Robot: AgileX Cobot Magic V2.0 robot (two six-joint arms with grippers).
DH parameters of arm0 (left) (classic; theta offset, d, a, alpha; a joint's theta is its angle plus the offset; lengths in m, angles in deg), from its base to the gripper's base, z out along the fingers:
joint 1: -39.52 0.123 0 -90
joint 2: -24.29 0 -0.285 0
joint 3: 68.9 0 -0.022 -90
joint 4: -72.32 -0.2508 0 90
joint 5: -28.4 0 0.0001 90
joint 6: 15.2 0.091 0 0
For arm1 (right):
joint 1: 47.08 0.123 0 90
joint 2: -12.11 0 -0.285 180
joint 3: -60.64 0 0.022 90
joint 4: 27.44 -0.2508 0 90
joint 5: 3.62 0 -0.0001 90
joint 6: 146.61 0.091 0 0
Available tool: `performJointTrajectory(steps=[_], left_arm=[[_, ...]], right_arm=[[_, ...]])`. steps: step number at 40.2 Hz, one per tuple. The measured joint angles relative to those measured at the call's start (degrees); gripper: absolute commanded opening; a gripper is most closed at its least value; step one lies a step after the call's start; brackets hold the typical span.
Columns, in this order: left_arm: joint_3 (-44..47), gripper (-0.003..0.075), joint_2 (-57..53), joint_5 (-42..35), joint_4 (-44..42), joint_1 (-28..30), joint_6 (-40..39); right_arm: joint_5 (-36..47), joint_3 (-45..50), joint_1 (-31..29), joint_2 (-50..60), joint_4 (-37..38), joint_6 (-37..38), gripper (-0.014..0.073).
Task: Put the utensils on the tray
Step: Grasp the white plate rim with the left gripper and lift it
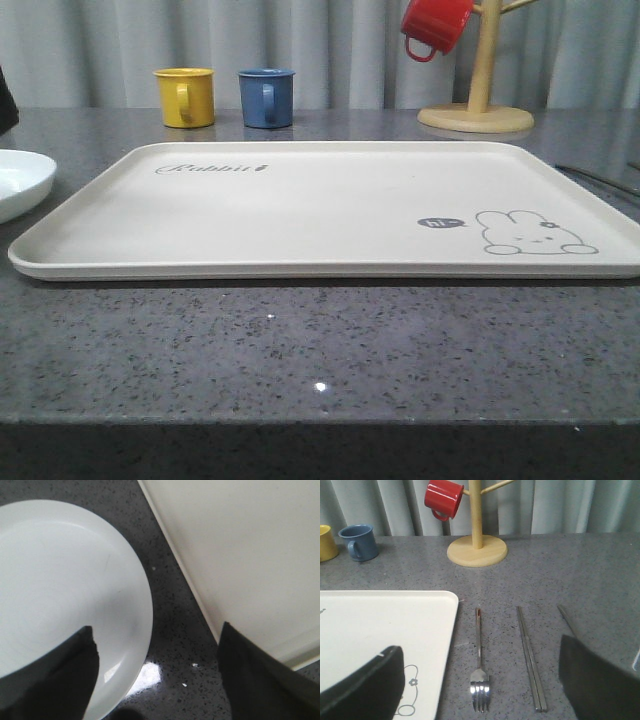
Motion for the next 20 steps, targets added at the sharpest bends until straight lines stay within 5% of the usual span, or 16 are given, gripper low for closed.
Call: performJointTrajectory(steps=[7, 20], left_arm=[[-4.48, 0.037, 8.17, 6.66, -0.75, -0.11, 0.0], [-6.8, 0.0331, 15.9, 7.18, -1.21, -0.11, 0.0]], right_arm=[[0.0, 0.0, 0.0, 0.0, 0.0, 0.0, 0.0645], [0.0, 0.0, 0.0, 0.0, 0.0, 0.0, 0.0645]])
